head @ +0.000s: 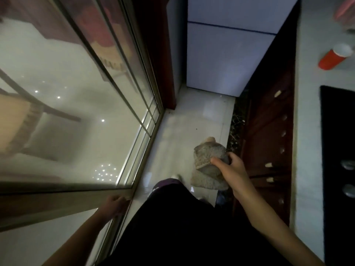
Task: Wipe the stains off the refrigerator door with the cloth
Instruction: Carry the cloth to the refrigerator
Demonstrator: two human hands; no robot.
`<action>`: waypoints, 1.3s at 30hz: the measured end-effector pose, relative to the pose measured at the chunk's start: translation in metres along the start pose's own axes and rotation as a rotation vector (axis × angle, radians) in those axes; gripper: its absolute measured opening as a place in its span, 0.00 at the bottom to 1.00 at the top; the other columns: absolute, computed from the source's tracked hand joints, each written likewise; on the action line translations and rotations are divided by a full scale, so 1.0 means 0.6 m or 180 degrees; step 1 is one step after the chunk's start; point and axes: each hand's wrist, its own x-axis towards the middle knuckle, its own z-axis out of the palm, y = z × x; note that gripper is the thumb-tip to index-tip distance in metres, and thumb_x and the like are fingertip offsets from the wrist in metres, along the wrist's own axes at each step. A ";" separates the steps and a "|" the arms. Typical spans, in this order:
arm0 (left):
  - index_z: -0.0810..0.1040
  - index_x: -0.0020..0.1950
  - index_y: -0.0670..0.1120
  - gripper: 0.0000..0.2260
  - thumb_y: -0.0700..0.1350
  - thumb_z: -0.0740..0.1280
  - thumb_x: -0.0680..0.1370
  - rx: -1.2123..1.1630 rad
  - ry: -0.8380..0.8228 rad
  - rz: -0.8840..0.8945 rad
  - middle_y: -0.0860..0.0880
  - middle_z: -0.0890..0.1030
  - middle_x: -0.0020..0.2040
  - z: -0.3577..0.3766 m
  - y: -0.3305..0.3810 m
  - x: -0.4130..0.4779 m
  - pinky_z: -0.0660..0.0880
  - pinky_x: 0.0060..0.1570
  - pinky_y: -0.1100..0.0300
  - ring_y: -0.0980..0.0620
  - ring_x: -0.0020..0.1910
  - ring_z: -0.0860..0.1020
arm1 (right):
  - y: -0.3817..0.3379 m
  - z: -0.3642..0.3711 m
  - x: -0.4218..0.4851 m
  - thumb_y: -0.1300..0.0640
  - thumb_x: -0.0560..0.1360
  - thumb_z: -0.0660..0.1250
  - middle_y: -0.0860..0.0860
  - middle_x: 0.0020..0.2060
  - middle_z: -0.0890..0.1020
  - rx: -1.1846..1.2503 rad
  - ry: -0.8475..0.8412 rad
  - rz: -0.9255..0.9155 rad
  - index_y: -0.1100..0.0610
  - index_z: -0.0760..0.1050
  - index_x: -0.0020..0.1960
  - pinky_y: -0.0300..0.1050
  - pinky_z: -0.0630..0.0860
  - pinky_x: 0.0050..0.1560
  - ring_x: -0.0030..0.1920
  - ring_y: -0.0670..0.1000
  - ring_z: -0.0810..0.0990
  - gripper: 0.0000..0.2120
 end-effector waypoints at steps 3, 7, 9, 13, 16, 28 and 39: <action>0.76 0.39 0.41 0.12 0.39 0.61 0.82 -0.0132 0.0093 -0.0192 0.38 0.76 0.37 -0.011 0.051 0.040 0.64 0.23 0.70 0.48 0.31 0.73 | -0.057 0.000 0.083 0.55 0.76 0.75 0.51 0.48 0.83 -0.0077 -0.0175 0.0035 0.54 0.78 0.53 0.44 0.78 0.40 0.47 0.50 0.83 0.09; 0.76 0.44 0.38 0.09 0.38 0.61 0.82 -0.0266 -0.0032 -0.0170 0.39 0.78 0.37 -0.024 0.195 0.101 0.65 0.21 0.70 0.48 0.29 0.74 | -0.123 -0.002 0.192 0.56 0.75 0.76 0.53 0.49 0.84 -0.0050 0.0033 0.0156 0.55 0.79 0.52 0.52 0.82 0.49 0.49 0.53 0.84 0.09; 0.76 0.45 0.37 0.08 0.37 0.61 0.81 -0.0175 -0.0172 -0.0017 0.40 0.78 0.36 -0.035 0.289 0.142 0.66 0.22 0.68 0.48 0.28 0.75 | -0.155 -0.009 0.241 0.56 0.74 0.76 0.54 0.49 0.84 -0.0002 0.0207 0.0242 0.55 0.79 0.51 0.54 0.81 0.53 0.49 0.54 0.84 0.09; 0.76 0.46 0.35 0.07 0.35 0.61 0.81 0.0235 -0.0379 0.0519 0.40 0.77 0.36 -0.058 0.513 0.222 0.67 0.18 0.69 0.47 0.28 0.74 | -0.219 -0.025 0.320 0.57 0.74 0.76 0.54 0.48 0.85 0.0299 0.0608 0.0315 0.56 0.79 0.50 0.50 0.80 0.49 0.48 0.53 0.84 0.09; 0.77 0.44 0.38 0.07 0.37 0.61 0.81 0.0695 -0.0442 0.0945 0.41 0.80 0.38 -0.064 0.687 0.255 0.69 0.22 0.69 0.46 0.31 0.77 | -0.264 -0.049 0.370 0.56 0.74 0.76 0.53 0.47 0.85 0.0449 0.0797 0.0358 0.56 0.79 0.51 0.45 0.79 0.44 0.48 0.51 0.84 0.09; 0.79 0.44 0.41 0.06 0.40 0.65 0.79 0.0669 -0.0241 0.0941 0.44 0.81 0.37 -0.069 0.976 0.370 0.76 0.39 0.58 0.47 0.33 0.78 | -0.432 -0.122 0.667 0.52 0.73 0.76 0.54 0.52 0.84 0.0183 0.0455 0.0355 0.55 0.79 0.56 0.53 0.82 0.52 0.52 0.54 0.83 0.15; 0.76 0.43 0.37 0.09 0.35 0.61 0.81 -0.0183 -0.0047 -0.0137 0.42 0.79 0.31 -0.099 0.974 0.389 0.66 0.19 0.69 0.53 0.19 0.76 | -0.601 -0.109 0.835 0.54 0.75 0.76 0.53 0.55 0.83 -0.0268 -0.0247 -0.0052 0.56 0.78 0.60 0.51 0.81 0.55 0.54 0.53 0.83 0.17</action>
